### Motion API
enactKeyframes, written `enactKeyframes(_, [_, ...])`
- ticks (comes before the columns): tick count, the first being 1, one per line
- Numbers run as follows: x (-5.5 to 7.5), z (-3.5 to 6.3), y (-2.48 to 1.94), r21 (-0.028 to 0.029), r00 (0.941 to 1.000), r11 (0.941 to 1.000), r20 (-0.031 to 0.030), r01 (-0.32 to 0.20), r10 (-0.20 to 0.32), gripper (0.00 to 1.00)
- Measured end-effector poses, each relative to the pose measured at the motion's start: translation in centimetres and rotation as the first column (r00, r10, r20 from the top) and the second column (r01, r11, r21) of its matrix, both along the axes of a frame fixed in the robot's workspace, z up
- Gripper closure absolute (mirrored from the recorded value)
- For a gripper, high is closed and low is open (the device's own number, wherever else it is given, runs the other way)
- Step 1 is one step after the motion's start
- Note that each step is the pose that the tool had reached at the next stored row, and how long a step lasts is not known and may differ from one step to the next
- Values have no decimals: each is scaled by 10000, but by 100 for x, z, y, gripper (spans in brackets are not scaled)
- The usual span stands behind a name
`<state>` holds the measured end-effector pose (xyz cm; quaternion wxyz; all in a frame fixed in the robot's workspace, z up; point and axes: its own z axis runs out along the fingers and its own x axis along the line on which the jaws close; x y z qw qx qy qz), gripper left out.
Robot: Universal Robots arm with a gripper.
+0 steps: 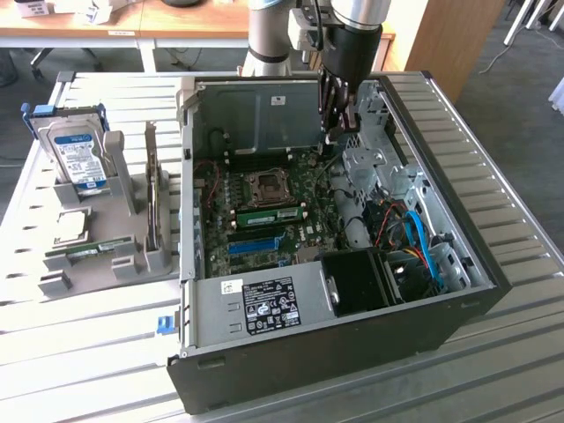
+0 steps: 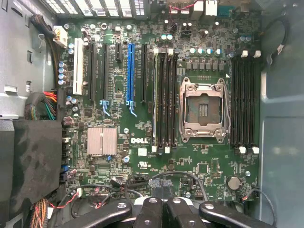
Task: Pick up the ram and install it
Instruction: 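Press down the ram until it locks into place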
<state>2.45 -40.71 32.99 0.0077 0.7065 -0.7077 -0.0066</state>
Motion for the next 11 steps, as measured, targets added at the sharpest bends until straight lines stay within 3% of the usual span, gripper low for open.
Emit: enactKeyframes(11, [0, 0, 0, 0, 10000, 10000, 0, 0, 0, 89])
